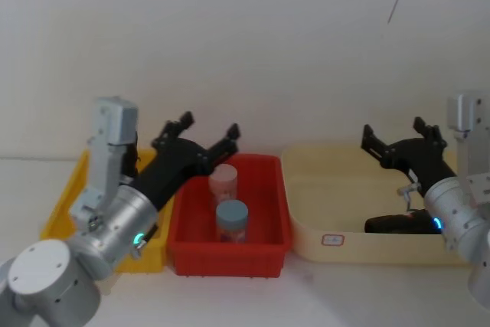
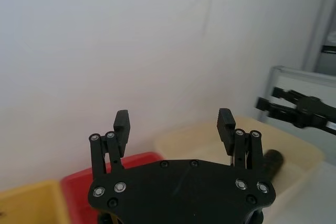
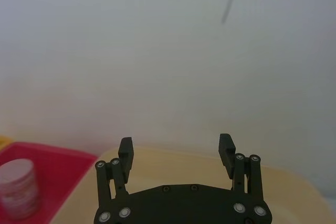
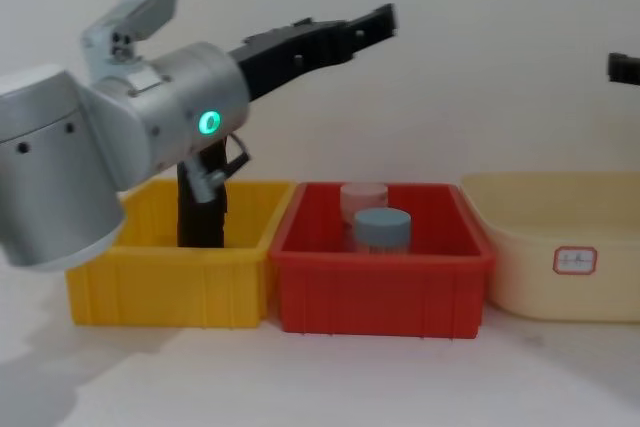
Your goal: Pick up the garbage bag with the one hand and transfer it to the other hand.
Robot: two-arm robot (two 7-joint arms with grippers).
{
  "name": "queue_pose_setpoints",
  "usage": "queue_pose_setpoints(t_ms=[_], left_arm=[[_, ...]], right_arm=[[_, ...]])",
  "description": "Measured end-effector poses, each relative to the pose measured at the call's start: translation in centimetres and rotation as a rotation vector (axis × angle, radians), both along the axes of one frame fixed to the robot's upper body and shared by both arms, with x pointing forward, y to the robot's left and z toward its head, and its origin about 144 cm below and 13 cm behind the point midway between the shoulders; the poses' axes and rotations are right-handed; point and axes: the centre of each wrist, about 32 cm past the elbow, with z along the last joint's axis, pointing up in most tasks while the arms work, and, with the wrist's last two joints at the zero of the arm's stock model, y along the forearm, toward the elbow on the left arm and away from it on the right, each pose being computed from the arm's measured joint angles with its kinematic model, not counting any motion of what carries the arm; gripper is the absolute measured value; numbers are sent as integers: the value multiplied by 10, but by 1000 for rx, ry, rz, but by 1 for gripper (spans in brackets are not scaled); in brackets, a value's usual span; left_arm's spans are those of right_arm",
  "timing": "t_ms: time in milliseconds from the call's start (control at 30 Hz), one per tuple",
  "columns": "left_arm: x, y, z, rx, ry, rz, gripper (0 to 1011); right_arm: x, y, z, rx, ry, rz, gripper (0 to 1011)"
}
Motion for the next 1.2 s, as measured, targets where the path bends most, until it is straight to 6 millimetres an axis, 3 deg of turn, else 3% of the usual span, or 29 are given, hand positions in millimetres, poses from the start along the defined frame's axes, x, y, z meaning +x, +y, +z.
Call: queue_pose_setpoints(t_ms=[600,1200], left_arm=[[-16,45,-10,-8,-11,268,1002],[-20,60,-13,-1,-11,345,1001]], right_arm=[[-10,36,-11,22,66,235,1001],[-11,78,-24,78,170,503,1001]])
